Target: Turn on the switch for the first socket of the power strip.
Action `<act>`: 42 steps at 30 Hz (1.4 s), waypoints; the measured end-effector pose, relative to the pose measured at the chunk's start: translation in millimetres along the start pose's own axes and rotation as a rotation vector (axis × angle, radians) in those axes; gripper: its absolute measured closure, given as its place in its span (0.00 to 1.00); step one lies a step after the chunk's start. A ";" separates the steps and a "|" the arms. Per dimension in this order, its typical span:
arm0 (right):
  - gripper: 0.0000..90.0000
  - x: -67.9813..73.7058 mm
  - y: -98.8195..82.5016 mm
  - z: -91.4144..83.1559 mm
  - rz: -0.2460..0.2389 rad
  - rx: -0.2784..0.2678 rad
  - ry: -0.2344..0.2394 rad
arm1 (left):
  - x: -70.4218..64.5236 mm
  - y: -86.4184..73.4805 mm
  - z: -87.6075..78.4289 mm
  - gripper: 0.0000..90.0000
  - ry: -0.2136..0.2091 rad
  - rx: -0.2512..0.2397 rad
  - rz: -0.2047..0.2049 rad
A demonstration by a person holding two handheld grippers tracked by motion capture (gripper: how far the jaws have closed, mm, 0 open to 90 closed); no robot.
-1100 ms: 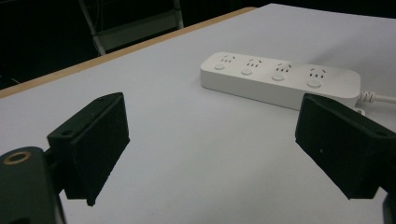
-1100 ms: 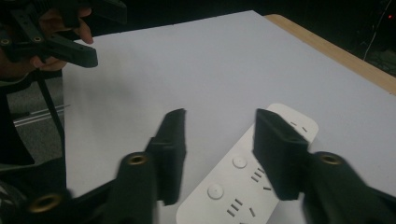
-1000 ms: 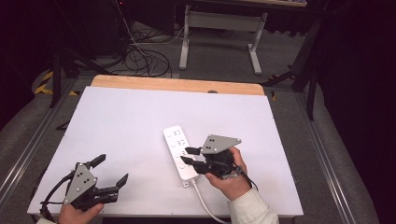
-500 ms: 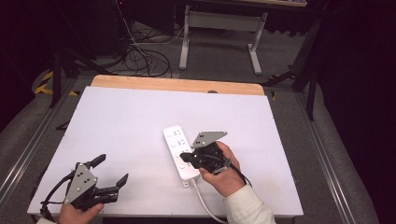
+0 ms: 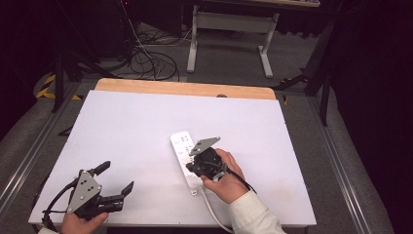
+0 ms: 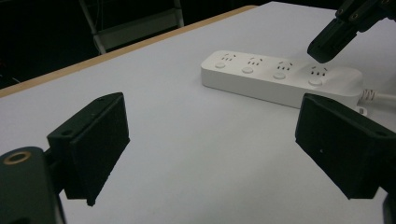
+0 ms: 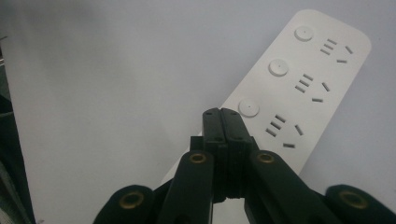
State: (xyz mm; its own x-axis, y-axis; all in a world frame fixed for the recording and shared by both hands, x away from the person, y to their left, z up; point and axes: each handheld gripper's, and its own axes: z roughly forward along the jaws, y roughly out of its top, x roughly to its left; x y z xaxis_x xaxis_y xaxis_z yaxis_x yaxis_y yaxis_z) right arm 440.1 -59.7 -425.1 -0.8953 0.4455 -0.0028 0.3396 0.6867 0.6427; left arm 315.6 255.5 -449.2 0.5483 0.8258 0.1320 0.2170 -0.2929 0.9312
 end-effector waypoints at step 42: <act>1.00 4.1 -6.4 18.8 -0.002 0.077 -0.017 | 0.0 -0.2 0.0 0.11 -0.001 0.005 0.006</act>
State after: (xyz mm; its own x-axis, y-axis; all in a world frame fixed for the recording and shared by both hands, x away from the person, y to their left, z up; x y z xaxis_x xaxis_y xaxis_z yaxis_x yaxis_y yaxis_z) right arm 439.7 -51.5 -443.6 -0.8912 0.4532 -0.0180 0.3593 0.7296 0.5819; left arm 315.6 255.6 -449.4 0.5504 0.8236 0.1370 0.2180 -0.3002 0.9286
